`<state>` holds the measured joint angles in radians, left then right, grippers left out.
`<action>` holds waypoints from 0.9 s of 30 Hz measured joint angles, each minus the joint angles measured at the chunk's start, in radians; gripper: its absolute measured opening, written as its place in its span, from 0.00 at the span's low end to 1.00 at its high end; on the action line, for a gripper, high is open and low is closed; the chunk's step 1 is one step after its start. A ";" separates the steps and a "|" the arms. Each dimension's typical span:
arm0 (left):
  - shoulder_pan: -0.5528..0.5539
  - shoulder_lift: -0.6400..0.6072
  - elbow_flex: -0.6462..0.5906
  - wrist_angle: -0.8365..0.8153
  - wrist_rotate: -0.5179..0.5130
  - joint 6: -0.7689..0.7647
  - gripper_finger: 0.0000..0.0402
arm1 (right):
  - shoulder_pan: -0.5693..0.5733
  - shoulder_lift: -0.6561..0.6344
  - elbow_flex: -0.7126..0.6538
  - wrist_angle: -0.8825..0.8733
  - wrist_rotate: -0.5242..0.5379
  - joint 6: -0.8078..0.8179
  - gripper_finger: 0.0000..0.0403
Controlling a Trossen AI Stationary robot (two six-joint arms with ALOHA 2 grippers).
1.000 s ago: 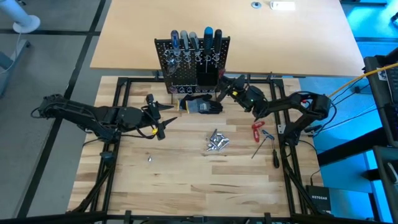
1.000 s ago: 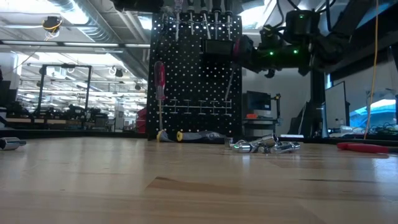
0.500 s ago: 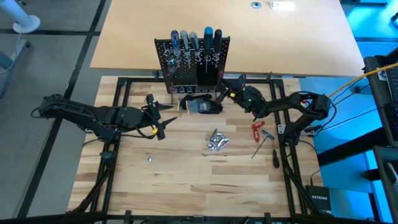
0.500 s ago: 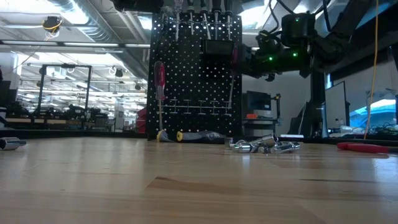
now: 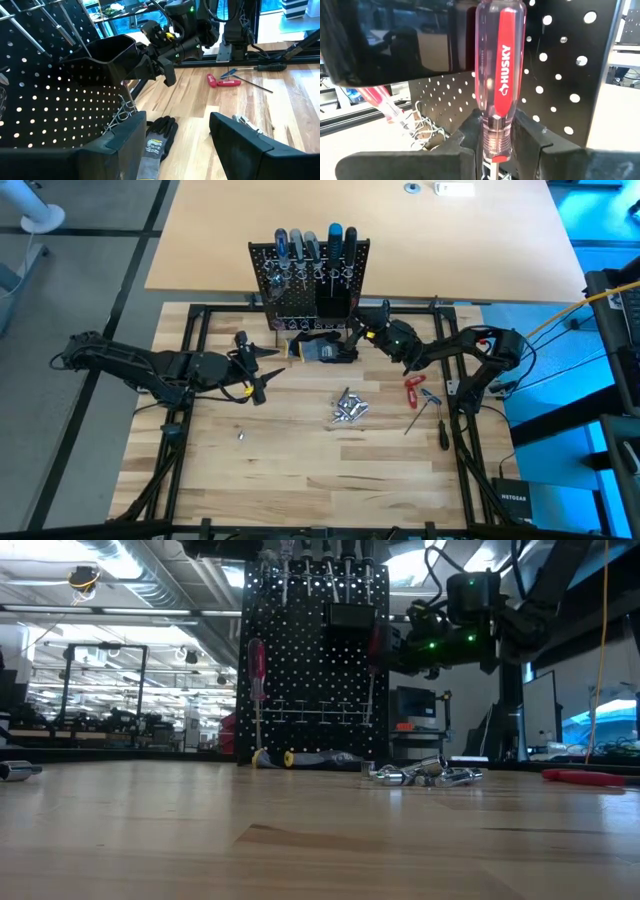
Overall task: Hang tools onto peg board
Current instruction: Hang the red screwdriver on the pegboard
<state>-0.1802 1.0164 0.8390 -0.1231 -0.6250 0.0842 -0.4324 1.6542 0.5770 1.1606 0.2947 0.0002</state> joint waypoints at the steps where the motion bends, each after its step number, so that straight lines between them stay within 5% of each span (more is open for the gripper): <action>1: 0.000 0.000 0.000 0.000 0.000 0.000 0.52 | 0.000 0.002 0.000 0.001 -0.001 0.000 0.18; 21: 0.000 0.000 0.000 0.001 0.000 -0.006 0.52 | 0.000 0.002 0.000 -0.039 -0.026 0.050 0.21; 27: 0.000 0.000 0.000 0.001 0.000 -0.010 0.52 | -0.001 0.002 0.000 -0.040 -0.027 0.073 0.30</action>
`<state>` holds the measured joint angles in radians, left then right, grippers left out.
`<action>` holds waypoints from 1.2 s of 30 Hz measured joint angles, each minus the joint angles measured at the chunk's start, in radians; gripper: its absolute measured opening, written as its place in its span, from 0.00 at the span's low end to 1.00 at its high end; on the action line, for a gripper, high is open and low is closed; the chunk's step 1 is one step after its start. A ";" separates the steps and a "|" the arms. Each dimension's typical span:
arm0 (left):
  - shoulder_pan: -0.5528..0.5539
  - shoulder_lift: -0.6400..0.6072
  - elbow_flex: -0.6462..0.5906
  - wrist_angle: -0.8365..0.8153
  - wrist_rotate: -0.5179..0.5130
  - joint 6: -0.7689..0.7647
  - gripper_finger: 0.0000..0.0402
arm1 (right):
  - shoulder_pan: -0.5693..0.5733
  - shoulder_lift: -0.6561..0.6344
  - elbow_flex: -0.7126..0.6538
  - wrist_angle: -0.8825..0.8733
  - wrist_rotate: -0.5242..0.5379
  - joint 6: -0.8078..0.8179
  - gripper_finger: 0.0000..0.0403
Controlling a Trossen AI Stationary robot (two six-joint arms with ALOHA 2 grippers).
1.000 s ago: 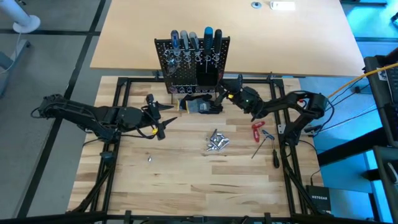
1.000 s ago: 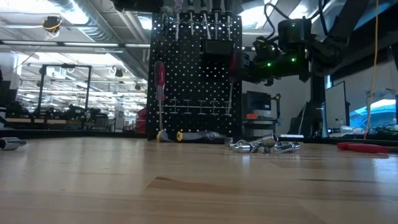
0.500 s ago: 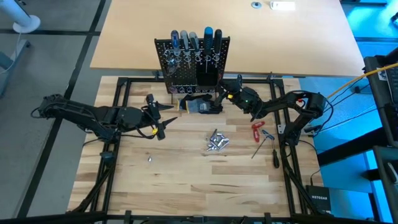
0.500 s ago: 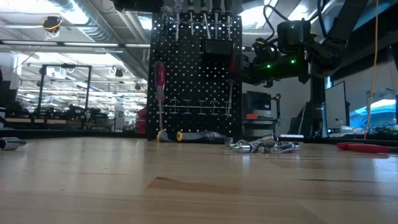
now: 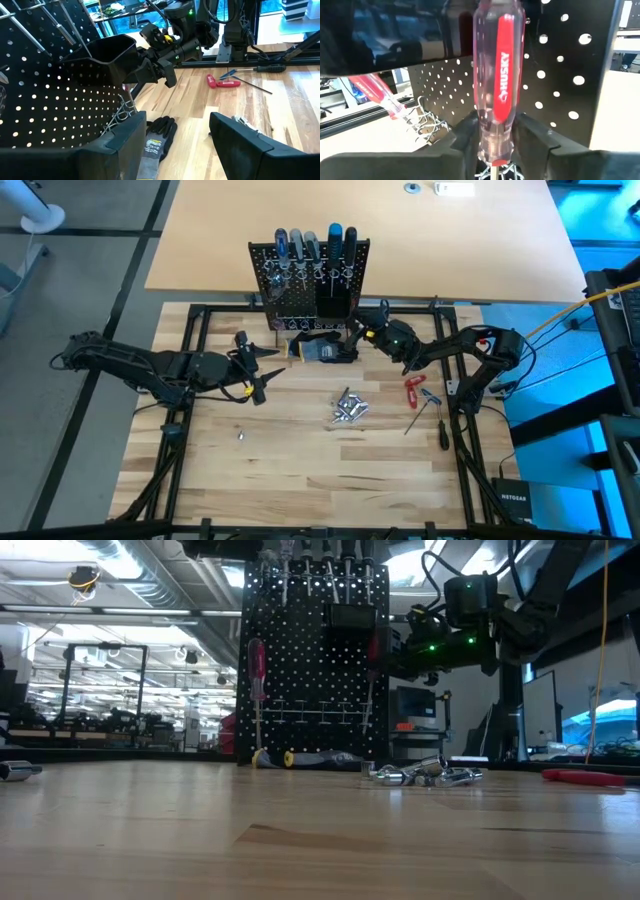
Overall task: Hang tools onto peg board
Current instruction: Hang the red screwdriver on the pegboard
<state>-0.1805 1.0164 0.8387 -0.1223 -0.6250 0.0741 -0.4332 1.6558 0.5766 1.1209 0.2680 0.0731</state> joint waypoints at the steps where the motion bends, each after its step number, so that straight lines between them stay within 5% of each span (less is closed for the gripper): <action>1: 0.000 0.000 0.000 0.000 0.000 -0.002 0.52 | 0.000 0.000 0.000 -0.001 0.000 0.000 0.32; 9: 0.000 0.000 0.000 -0.001 0.000 -0.003 0.52 | 0.001 0.000 0.000 -0.001 -0.003 -0.002 0.47; 18: 0.000 0.000 0.000 -0.010 0.000 0.001 0.52 | 0.002 -0.024 0.000 -0.004 -0.040 -0.029 0.45; 26: 0.000 0.000 0.000 -0.033 0.000 -0.018 0.52 | 0.002 -0.122 0.000 -0.266 -0.147 -0.031 0.45; 36: 0.000 0.000 0.000 -0.033 0.000 -0.022 0.52 | 0.001 -0.140 0.000 -0.367 -0.097 -0.110 0.45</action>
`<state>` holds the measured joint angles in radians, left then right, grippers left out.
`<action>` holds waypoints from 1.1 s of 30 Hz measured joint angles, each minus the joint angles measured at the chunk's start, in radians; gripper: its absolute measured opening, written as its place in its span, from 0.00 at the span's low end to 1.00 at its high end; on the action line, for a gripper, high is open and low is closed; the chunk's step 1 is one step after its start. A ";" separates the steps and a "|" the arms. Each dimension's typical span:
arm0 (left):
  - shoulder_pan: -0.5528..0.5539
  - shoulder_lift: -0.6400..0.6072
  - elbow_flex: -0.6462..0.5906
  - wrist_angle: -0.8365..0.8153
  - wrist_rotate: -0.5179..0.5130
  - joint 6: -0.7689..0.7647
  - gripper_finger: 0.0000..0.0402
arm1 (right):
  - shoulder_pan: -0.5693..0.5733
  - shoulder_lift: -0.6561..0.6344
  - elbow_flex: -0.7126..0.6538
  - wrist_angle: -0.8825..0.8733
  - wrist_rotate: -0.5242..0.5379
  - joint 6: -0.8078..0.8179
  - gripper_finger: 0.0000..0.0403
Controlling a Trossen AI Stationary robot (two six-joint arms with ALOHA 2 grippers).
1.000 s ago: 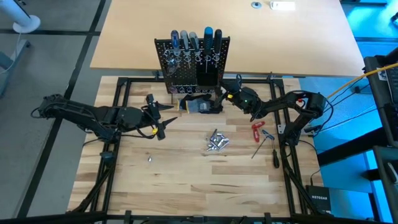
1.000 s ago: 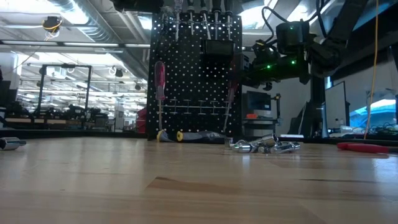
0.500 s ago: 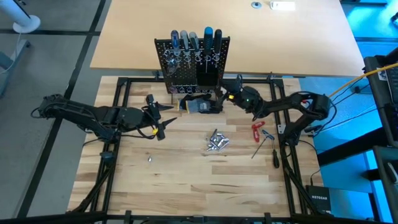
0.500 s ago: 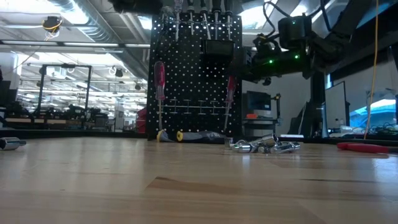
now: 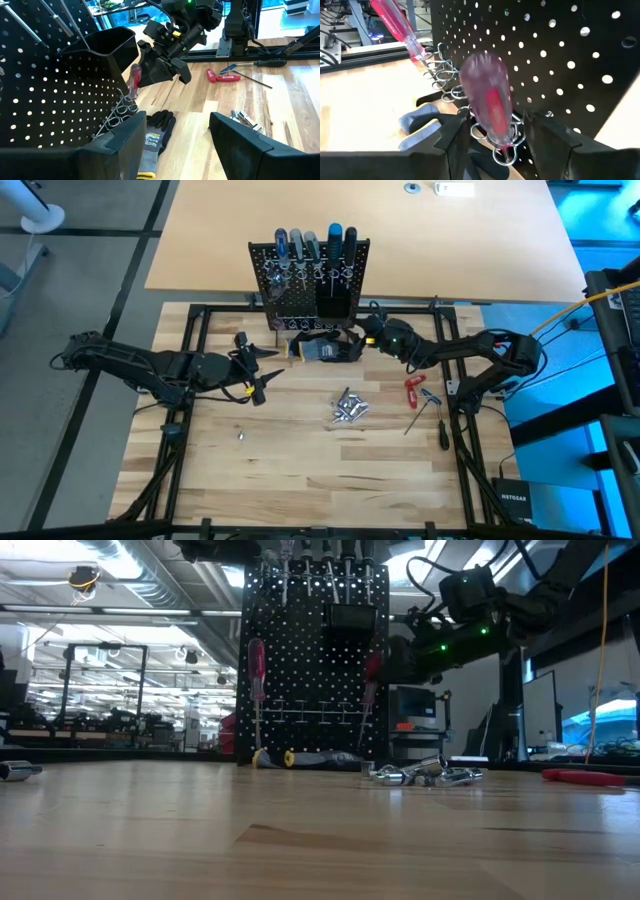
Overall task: Hang tools onto peg board
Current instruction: Hang the red screwdriver on the pegboard
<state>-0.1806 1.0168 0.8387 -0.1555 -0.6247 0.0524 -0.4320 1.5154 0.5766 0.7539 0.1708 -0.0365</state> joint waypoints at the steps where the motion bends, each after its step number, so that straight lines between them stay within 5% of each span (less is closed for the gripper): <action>1: 0.000 0.000 0.000 0.000 0.000 0.001 0.52 | 0.000 0.000 0.000 -0.002 0.007 -0.002 0.45; 17: 0.000 0.000 0.000 0.009 0.000 0.006 0.52 | 0.000 0.089 0.075 0.126 0.088 -0.022 0.45; 26: 0.000 0.000 0.000 -0.013 0.000 -0.007 0.52 | 0.006 0.015 0.078 0.021 0.063 -0.024 0.45; 33: 0.000 0.000 0.000 -0.022 0.000 -0.022 0.52 | 0.028 -0.148 0.079 -0.236 0.091 -0.077 0.45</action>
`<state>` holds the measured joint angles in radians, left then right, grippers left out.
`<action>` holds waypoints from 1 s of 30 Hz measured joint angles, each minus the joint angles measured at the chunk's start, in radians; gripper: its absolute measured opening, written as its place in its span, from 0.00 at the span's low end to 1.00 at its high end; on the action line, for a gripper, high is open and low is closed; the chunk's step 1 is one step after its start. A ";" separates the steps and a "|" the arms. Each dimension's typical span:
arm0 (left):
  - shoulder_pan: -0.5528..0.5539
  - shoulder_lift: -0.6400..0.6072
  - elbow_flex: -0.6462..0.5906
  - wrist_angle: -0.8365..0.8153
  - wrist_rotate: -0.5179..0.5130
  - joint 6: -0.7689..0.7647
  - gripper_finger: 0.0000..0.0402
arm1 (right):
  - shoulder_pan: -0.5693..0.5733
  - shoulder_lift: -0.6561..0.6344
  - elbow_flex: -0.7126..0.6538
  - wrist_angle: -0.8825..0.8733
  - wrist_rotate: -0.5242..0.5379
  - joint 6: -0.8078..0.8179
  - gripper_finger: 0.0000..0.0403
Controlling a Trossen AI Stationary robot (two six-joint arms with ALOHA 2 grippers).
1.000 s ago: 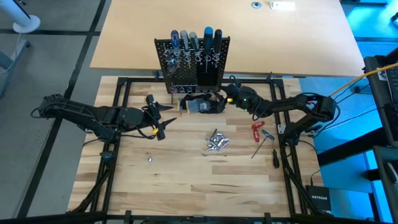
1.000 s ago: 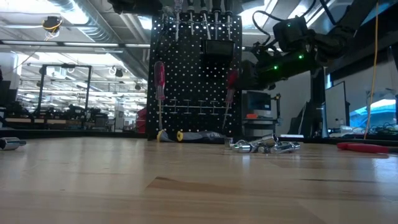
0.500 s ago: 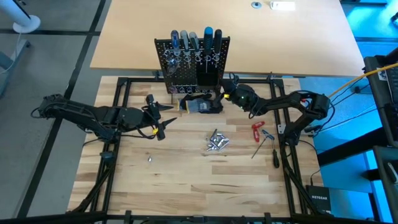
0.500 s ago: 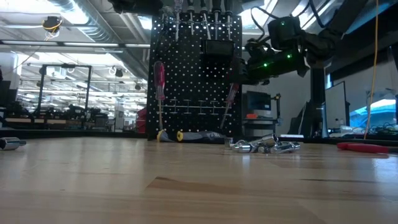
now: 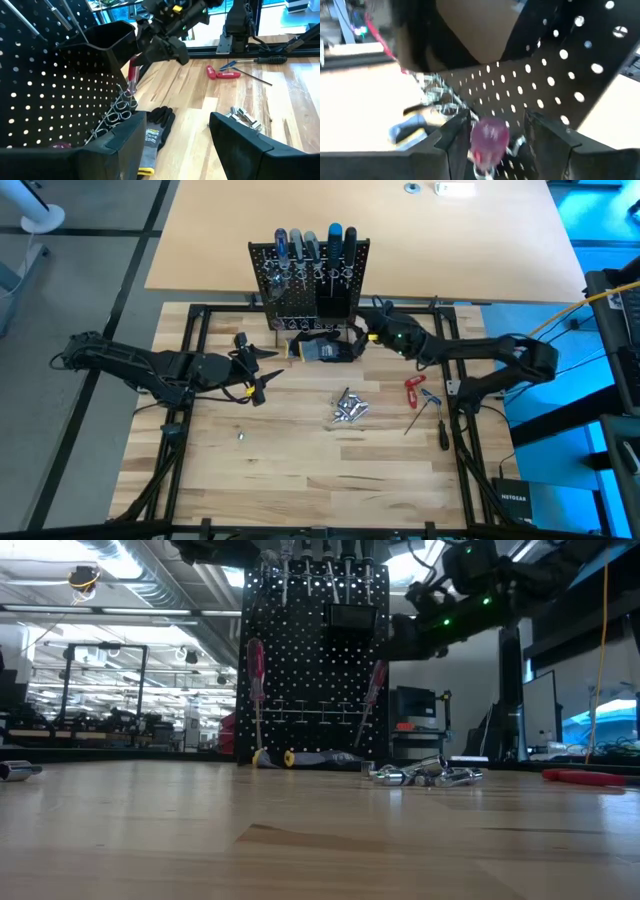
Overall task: Hang tools onto peg board
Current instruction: Hang the red screwdriver on the pegboard
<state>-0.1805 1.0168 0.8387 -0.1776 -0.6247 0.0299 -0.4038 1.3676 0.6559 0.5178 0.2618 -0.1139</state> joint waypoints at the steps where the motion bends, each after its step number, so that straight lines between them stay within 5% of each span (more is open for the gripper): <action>1: 0.000 0.000 0.000 0.000 0.000 0.000 0.52 | 0.000 -0.021 0.000 -0.034 0.004 -0.004 0.45; 8: 0.000 0.000 0.000 0.000 0.000 0.000 0.52 | -0.003 -0.075 -0.006 -0.277 -0.019 -0.023 0.45; 13: 0.000 0.000 0.000 0.007 0.000 0.003 0.52 | -0.003 0.023 -0.028 -0.147 -0.019 -0.023 0.43; 25: 0.000 0.000 0.000 0.006 0.000 0.007 0.52 | -0.003 0.212 0.035 0.016 0.030 -0.081 0.03; 30: 0.000 0.000 0.000 0.006 0.000 0.007 0.52 | -0.003 0.248 0.072 0.014 0.079 -0.103 0.04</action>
<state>-0.1802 1.0168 0.8387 -0.1712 -0.6247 0.0368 -0.4065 1.6157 0.7282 0.5321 0.3412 -0.2165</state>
